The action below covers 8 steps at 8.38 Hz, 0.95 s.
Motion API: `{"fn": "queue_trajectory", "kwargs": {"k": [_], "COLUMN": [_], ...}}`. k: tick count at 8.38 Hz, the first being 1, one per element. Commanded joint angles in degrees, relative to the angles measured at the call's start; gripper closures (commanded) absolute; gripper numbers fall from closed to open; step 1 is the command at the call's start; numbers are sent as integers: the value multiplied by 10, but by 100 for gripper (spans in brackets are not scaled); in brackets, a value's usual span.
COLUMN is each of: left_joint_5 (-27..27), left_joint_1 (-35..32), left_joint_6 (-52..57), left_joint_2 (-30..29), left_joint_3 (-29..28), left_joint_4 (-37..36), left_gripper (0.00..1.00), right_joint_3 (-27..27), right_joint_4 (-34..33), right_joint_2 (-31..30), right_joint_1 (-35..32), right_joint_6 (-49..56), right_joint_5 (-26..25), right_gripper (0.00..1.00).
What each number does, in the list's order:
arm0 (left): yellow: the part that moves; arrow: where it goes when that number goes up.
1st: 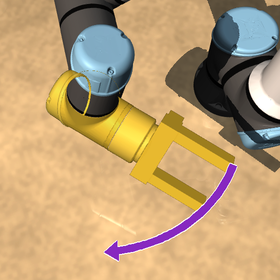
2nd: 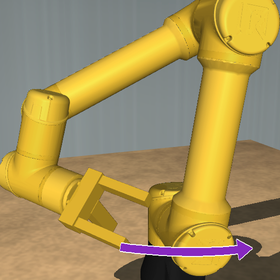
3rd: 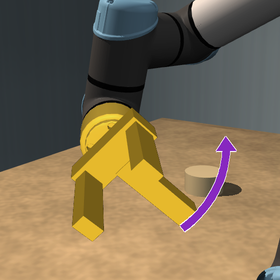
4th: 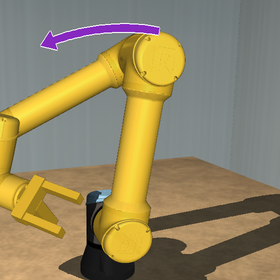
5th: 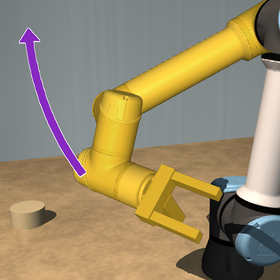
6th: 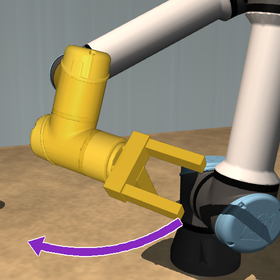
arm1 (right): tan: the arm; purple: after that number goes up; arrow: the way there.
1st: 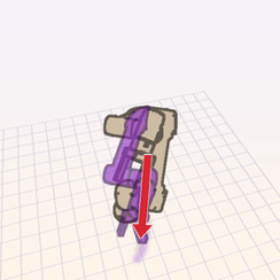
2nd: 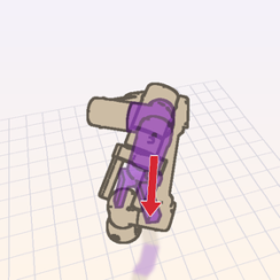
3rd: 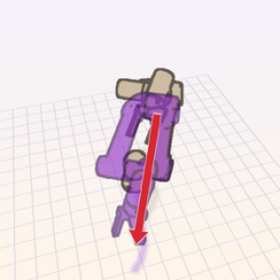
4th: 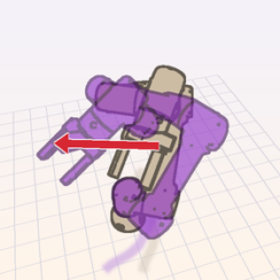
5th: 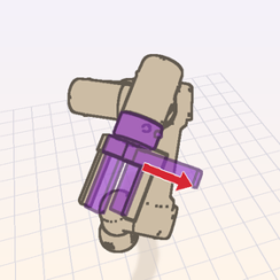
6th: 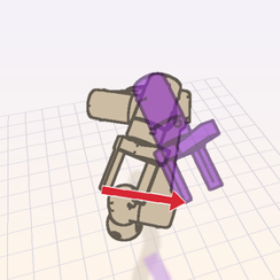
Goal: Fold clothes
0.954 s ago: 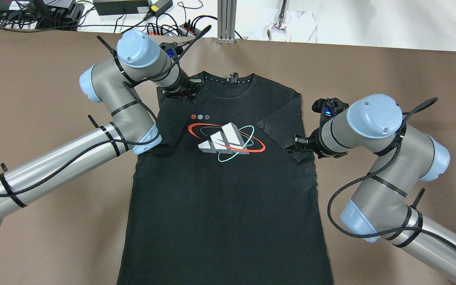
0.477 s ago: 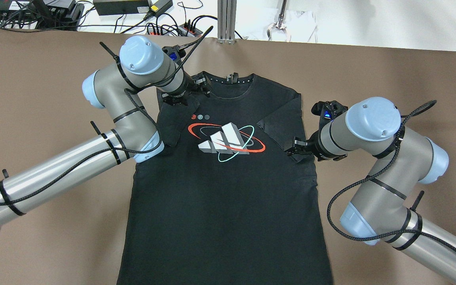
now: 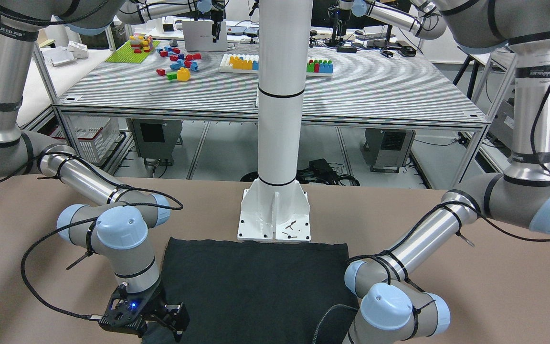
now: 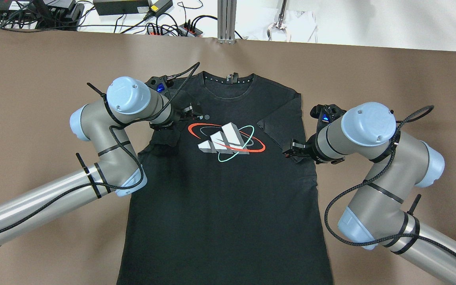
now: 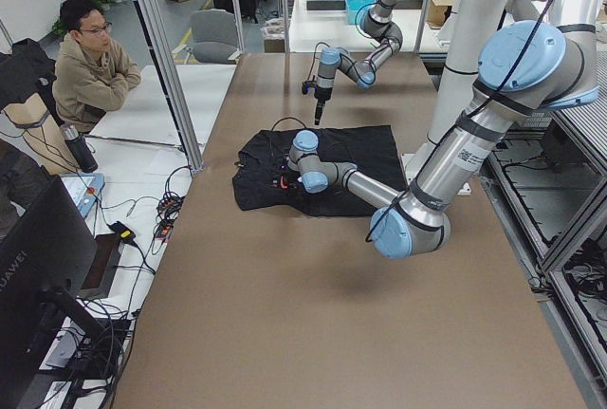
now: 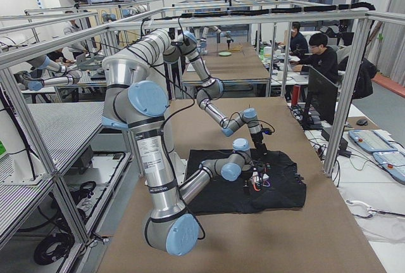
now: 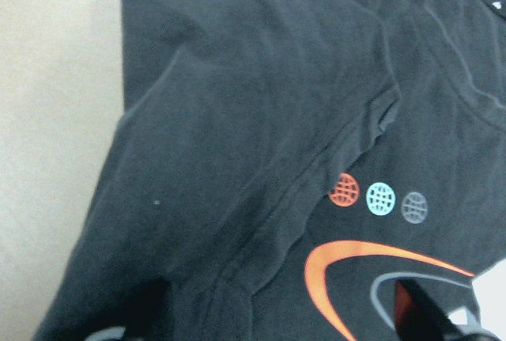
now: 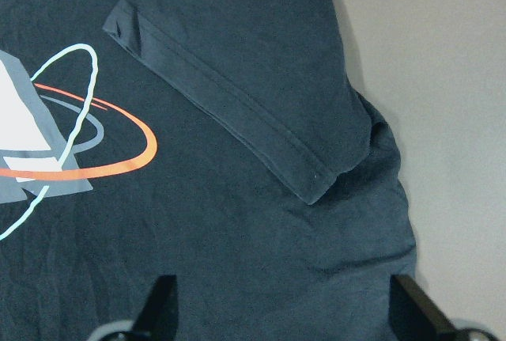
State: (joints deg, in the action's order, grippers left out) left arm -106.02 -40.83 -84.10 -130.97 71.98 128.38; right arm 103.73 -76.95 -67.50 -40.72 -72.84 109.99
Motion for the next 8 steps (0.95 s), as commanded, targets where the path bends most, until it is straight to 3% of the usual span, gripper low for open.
{"fn": "queue_trajectory", "kwargs": {"k": [1,3,5,8], "left_joint_5": [18,13,16,27], "left_joint_1": [7,11,38,79], "left_joint_6": [3,2,-6,-54], "left_joint_2": [22,46,130,231], "left_joint_3": [3,49,152,324], "left_joint_4": [6,1,-2,-71], "left_gripper": [0,0,0,0], "right_joint_3": [1,8,38,120], "right_joint_4": [1,0,-2,-4], "right_joint_2": [-1,-4,-29,-108], "right_joint_1": [9,12,33,112], "right_joint_6": [-7,-9,-33,-130], "right_joint_5": [-7,-7,-17,-101], "right_gripper": [6,6,6,6]}}
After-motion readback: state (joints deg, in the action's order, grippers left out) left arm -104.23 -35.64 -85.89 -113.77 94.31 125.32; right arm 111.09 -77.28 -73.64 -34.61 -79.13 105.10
